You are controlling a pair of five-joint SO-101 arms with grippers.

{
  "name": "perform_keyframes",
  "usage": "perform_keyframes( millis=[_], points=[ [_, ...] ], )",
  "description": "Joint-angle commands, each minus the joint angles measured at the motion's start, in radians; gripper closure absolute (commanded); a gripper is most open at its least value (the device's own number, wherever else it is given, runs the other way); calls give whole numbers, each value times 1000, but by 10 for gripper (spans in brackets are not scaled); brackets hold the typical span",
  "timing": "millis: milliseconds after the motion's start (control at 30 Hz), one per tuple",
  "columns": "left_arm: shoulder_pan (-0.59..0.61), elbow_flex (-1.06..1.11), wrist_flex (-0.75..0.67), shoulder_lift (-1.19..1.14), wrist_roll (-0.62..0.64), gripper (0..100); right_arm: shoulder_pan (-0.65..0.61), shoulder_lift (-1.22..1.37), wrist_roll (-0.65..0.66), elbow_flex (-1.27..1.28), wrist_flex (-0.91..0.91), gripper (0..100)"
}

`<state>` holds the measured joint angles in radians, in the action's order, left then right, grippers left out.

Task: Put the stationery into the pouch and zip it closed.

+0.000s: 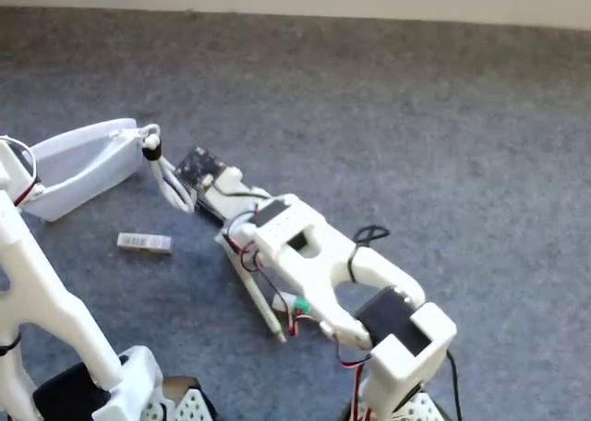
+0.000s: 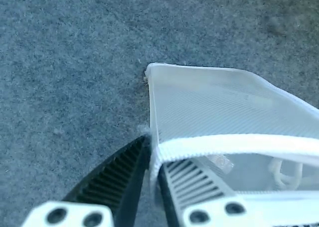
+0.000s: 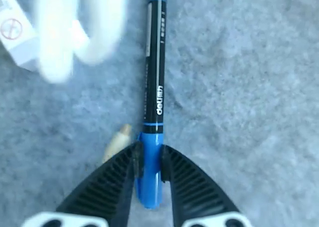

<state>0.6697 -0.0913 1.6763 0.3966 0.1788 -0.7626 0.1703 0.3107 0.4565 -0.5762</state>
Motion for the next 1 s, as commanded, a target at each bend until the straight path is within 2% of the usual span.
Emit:
perform_keyframes(
  millis=[0,433,867,967],
  points=[
    [2,-4,-23,4,3,993,58,-113,8,-59,-113,994],
    [1,-4,-23,4,3,993,173,-458,8,93,-381,994],
    [-1,18,-25,4,5,993,332,-610,12,308,-395,988],
    [-1,18,-25,4,5,993,338,-610,12,308,-435,932]
  ],
)
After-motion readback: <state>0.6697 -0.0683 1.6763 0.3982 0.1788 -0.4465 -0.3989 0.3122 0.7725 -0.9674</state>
